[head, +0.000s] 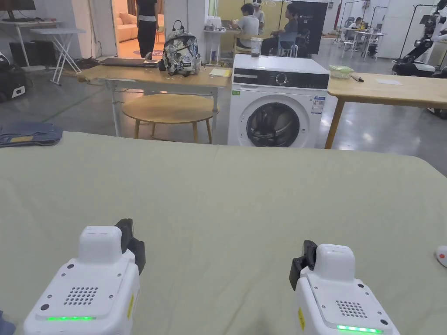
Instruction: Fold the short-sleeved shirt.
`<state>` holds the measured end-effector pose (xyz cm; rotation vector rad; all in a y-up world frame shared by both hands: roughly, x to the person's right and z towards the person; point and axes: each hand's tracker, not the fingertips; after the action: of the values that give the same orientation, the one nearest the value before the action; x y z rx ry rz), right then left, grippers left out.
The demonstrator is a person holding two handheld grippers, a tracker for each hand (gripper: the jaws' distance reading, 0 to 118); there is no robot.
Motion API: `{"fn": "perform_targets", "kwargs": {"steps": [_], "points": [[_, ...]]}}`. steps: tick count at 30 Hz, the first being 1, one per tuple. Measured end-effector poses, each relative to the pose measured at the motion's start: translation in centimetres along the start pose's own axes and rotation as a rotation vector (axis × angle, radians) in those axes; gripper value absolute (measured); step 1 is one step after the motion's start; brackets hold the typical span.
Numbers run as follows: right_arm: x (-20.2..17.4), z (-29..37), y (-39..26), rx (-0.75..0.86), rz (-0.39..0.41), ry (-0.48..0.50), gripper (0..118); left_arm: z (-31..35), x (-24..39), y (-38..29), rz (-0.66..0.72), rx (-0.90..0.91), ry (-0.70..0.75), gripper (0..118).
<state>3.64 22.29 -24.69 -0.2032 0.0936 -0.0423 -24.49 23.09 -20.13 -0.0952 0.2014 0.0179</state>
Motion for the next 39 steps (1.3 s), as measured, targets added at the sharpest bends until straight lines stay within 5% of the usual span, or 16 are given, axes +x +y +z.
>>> {"fn": "perform_targets", "kwargs": {"steps": [8, 13, 15, 18, 21, 30, 39], "points": [[0.1, 0.1, 0.4, -0.016, 0.004, -0.006, 2, -0.3, 0.3, 0.7, -0.058, 0.003, 0.009, 0], [0.3, -0.1, 0.4, -0.014, -0.019, -0.028, 71, -0.2, 0.9, 0.8, -0.097, 0.038, 0.013, 14], [0.4, -0.1, 0.3, 0.004, -0.023, -0.039, 77, -0.2, 1.1, 1.0, -0.097, 0.037, 0.009, 37], [0.4, -0.1, 0.4, 0.022, -0.010, -0.051, 94, -0.2, 1.2, 1.0, -0.070, 0.035, -0.010, 45], [0.3, -0.2, 0.6, 0.026, 0.008, -0.040, 96, -0.2, 1.3, 1.1, -0.040, 0.044, -0.009, 57], [-0.1, -0.3, 0.9, 0.023, 0.018, -0.008, 96, 0.4, 0.7, 1.4, 0.066, 0.079, -0.050, 69], [-1.0, -0.5, 1.4, 0.013, 0.031, -0.028, 96, 0.6, 0.6, 1.2, 0.021, 0.174, 0.008, 70]]}}
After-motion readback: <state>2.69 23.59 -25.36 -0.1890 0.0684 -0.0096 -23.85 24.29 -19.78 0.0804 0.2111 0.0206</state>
